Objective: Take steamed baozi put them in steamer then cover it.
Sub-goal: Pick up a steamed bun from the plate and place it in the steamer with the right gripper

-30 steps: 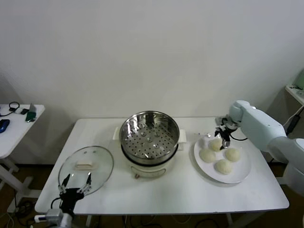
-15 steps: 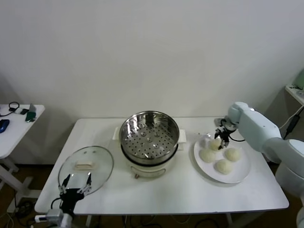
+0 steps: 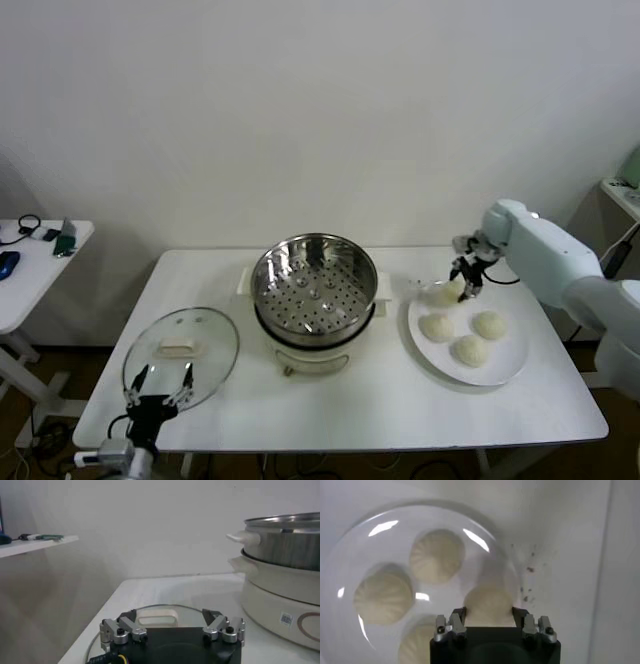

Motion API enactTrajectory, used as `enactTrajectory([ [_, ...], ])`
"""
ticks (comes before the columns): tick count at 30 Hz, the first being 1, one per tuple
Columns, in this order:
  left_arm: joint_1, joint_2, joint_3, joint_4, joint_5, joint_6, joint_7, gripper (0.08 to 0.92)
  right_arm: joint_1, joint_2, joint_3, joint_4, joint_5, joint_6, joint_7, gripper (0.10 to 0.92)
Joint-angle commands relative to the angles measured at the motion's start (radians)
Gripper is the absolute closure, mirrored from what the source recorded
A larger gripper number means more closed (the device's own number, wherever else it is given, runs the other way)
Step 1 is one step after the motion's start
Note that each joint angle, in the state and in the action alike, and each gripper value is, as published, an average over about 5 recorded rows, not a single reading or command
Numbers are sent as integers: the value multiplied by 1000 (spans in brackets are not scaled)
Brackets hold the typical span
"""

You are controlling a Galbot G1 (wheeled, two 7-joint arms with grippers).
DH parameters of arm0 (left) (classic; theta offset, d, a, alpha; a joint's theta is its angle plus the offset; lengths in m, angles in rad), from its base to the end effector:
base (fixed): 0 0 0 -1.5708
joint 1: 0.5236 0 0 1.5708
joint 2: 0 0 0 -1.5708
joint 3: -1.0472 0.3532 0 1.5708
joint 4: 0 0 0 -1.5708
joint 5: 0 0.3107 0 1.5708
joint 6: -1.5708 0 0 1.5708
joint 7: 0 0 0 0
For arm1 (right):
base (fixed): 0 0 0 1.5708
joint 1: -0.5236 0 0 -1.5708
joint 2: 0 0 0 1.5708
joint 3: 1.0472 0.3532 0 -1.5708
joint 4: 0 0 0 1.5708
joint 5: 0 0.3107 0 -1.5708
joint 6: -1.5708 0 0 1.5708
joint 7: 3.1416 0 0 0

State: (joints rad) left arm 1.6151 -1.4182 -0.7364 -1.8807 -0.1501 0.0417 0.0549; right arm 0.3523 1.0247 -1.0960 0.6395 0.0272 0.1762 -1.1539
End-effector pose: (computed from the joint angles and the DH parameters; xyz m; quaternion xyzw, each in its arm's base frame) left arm 0.1115 0.1010 -0.3629 0.0461 -0.9890 -0.0342 0.1360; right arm 0.6006 -0.1546 -0.1131 0.5211 -0.4978 0.5940 0.3574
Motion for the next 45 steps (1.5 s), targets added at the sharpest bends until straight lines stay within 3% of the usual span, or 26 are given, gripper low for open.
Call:
enactTrajectory([
  [1, 2, 6, 4, -3, 6, -2, 1, 177, 395, -47, -279, 317, 157, 129, -31, 389],
  [6, 3, 13, 0, -4, 6, -6, 2, 177, 524, 29, -277, 405, 172, 295, -34, 389],
  [15, -5, 15, -8, -2, 12, -14, 2, 177, 497, 181, -291, 547, 205, 416, 20, 389],
  [23, -8, 22, -21, 6, 10, -22, 1, 177, 293, 293, -265, 415, -94, 477, 146, 389],
  [32, -12, 27, -19, 22, 8, -27, 1, 177, 98, 361, -152, 213, -317, 489, 237, 389],
  [37, -16, 31, -17, 31, 8, -30, 1, 177, 61, 403, -98, 91, -353, 505, 276, 389],
  [45, -18, 35, -10, 37, 2, -32, 1, 177, 51, 434, -93, 39, -352, 519, 280, 389],
])
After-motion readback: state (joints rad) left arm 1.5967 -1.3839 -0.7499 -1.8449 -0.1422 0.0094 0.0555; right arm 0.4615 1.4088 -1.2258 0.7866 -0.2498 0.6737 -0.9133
